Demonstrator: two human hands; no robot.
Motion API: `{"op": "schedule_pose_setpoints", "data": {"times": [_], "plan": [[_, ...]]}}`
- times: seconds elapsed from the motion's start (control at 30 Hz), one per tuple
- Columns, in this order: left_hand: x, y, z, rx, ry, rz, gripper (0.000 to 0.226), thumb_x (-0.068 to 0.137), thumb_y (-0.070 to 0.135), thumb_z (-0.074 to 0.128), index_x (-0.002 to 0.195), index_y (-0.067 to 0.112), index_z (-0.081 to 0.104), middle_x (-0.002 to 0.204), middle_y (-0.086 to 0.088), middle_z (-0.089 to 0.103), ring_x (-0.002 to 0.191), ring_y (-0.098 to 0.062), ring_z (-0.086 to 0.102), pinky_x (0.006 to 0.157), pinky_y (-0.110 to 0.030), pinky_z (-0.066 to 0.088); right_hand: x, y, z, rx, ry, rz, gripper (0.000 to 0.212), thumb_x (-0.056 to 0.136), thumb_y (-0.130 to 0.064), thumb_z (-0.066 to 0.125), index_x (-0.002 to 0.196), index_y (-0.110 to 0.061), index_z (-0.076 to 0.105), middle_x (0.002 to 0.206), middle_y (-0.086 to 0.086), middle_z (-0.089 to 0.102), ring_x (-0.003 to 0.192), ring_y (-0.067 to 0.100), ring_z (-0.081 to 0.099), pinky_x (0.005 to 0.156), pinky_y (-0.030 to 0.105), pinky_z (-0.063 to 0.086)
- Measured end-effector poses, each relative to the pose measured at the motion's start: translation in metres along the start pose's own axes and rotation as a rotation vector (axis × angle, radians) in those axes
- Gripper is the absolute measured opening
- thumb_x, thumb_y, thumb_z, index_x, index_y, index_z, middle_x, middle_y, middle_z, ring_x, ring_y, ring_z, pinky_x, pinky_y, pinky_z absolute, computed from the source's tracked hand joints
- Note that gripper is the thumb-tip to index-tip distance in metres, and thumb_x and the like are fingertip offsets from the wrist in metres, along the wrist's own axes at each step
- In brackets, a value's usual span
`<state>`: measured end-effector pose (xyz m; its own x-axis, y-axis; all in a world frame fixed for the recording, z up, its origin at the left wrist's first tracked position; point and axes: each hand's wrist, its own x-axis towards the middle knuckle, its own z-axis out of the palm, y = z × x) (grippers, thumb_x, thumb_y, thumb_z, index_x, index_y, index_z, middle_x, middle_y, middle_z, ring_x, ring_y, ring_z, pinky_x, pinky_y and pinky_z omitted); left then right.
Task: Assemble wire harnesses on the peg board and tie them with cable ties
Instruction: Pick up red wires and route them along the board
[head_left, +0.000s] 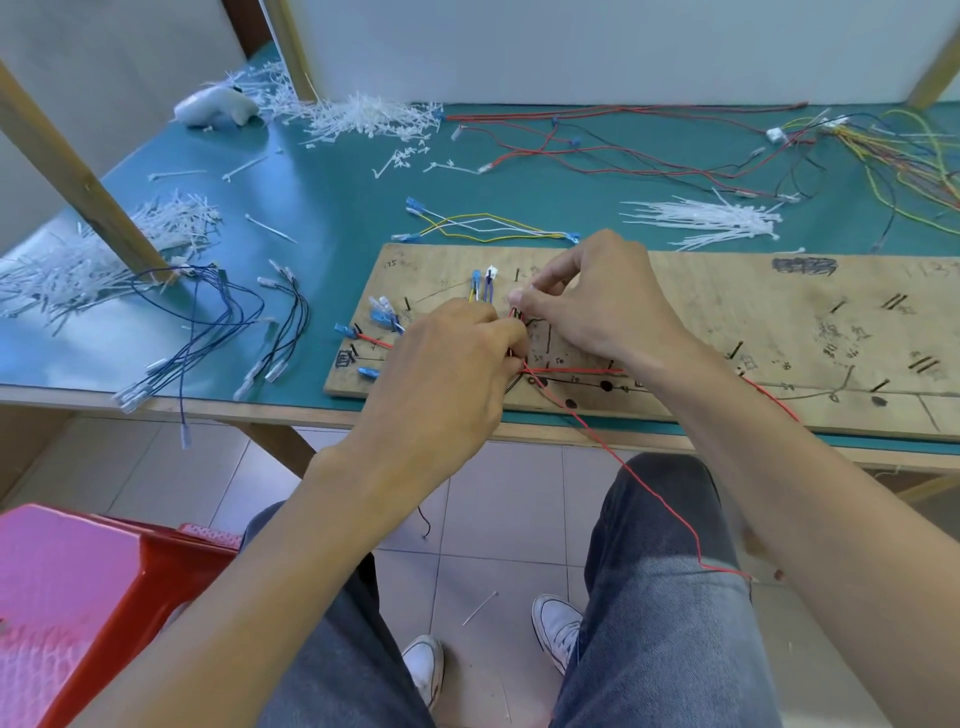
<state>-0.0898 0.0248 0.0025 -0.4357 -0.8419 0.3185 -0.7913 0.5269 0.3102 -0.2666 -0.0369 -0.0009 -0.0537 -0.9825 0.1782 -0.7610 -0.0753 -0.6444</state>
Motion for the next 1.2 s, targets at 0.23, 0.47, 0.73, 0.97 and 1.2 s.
{"op": "schedule_pose_setpoints", "data": {"times": [0.23, 0.47, 0.73, 0.97, 1.2], "plan": [[0.002, -0.006, -0.007, -0.131, 0.023, -0.021, 0.016, 0.094, 0.007, 0.068, 0.098, 0.022, 0.064, 0.090, 0.007, 0.063, 0.086, -0.019, 0.056, 0.079, -0.041, 0.048, -0.001, -0.004, -0.001, -0.035, -0.028, -0.021, 0.021, 0.087, -0.044, 0.080, 0.088, -0.024, 0.084, 0.079, -0.004, 0.077, 0.084, 0.017, 0.071, 0.083, 0.039, 0.058], [-0.008, -0.012, -0.003, -0.111, 0.083, -0.135, 0.013, 0.092, 0.016, 0.076, 0.103, 0.023, 0.079, 0.098, 0.005, 0.058, 0.099, -0.016, 0.054, 0.087, -0.029, 0.041, -0.011, -0.007, 0.000, -0.103, 0.028, -0.054, 0.041, 0.087, -0.051, 0.079, 0.121, -0.027, 0.074, 0.110, -0.001, 0.068, 0.105, 0.021, 0.065, 0.093, 0.040, 0.052], [-0.010, -0.018, 0.006, -0.060, 0.116, -0.043, 0.008, 0.090, 0.021, 0.080, 0.096, 0.018, 0.083, 0.098, 0.009, 0.076, 0.107, -0.023, 0.056, 0.089, -0.052, 0.051, -0.072, -0.005, -0.011, -0.142, -0.067, -0.276, 0.027, 0.092, -0.058, 0.068, 0.086, -0.032, 0.068, 0.089, -0.010, 0.059, 0.094, 0.018, 0.047, 0.078, 0.036, 0.043], [-0.015, -0.010, 0.003, -0.049, 0.160, -0.086, 0.008, 0.089, 0.030, 0.081, 0.093, 0.023, 0.081, 0.091, 0.008, 0.065, 0.103, -0.019, 0.059, 0.088, -0.050, 0.050, -0.090, 0.000, -0.017, -0.180, -0.109, -0.269, 0.019, 0.094, -0.046, 0.073, 0.097, -0.027, 0.075, 0.103, -0.006, 0.058, 0.103, 0.021, 0.046, 0.091, 0.045, 0.045], [-0.018, -0.004, 0.001, 0.055, 0.117, 0.018, 0.012, 0.095, 0.032, 0.074, 0.095, 0.021, 0.078, 0.091, 0.007, 0.074, 0.104, -0.025, 0.061, 0.088, -0.050, 0.045, -0.098, 0.003, -0.015, -0.280, -0.087, -0.237, 0.018, 0.099, -0.041, 0.066, 0.097, -0.023, 0.073, 0.114, -0.007, 0.048, 0.113, 0.023, 0.039, 0.092, 0.045, 0.041]]}}
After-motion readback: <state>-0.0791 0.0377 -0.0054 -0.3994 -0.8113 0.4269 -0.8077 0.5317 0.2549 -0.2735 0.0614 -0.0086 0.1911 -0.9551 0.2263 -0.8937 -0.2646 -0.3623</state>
